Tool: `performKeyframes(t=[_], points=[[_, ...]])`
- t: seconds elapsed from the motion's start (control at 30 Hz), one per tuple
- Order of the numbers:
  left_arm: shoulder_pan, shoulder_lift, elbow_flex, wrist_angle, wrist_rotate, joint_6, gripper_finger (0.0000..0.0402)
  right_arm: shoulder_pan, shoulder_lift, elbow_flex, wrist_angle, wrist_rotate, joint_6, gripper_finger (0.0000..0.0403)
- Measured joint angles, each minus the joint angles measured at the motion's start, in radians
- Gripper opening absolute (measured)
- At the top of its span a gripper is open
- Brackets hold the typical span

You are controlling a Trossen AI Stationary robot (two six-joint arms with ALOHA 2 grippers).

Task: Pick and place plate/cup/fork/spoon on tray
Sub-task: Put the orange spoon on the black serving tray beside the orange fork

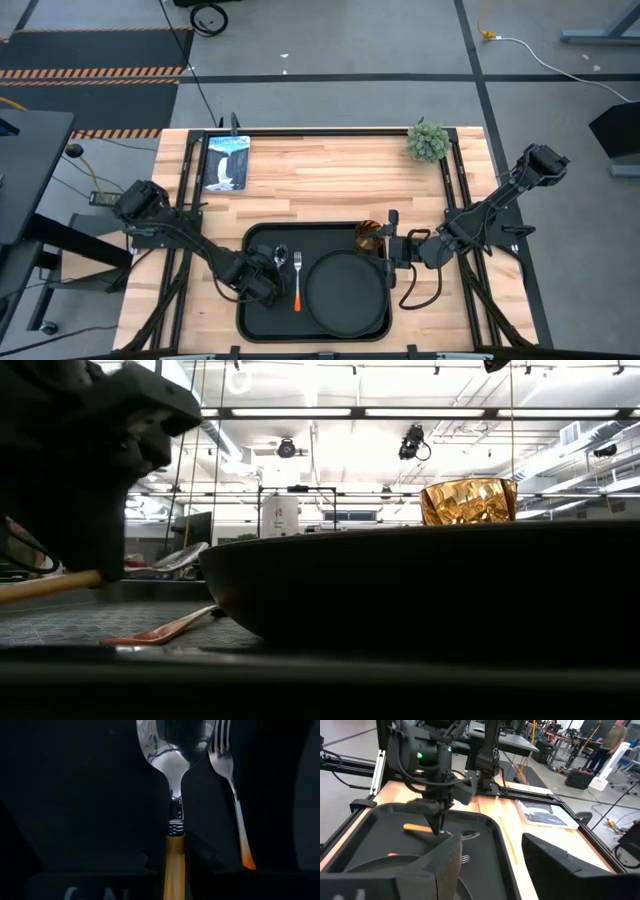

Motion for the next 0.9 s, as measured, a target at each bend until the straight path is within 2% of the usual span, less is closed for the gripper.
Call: performKeyframes(t=[0.37, 0.73, 0.9], points=[[0.038, 0.011, 0.0, -0.005, 0.029, 0.045, 0.0061, 0.0, 0.0, 0.0, 0.016, 0.0, -0.001, 0.0213], [0.036, 0.011, 0.0, -0.004, 0.027, 0.049, 0.0129, 0.0, 0.0, 0.0, 0.015, 0.0, -0.002, 0.0213], [0.041, -0.001, 0.0, -0.007, 0.116, 0.163, 0.014, 0.0, 0.0, 0.0, 0.015, -0.001, -0.002, 0.0213]])
